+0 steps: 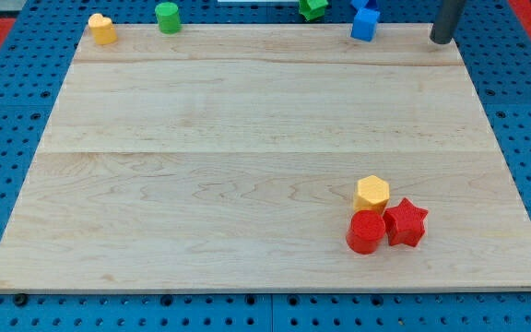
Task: Move your hand towards the left
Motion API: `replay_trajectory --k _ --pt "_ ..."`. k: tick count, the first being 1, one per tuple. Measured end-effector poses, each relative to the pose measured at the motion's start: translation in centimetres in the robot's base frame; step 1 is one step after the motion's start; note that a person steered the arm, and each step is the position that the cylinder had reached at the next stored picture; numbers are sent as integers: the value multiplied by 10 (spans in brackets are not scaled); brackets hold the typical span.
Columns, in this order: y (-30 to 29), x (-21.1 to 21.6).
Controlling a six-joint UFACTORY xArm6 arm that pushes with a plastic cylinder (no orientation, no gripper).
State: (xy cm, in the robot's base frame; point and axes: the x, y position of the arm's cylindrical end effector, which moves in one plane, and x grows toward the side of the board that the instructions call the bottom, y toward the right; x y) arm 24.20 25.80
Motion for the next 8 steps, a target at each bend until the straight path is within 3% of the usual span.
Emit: replay_trajectory --k 3,8 --pt "-96 57" --pt "-266 50"
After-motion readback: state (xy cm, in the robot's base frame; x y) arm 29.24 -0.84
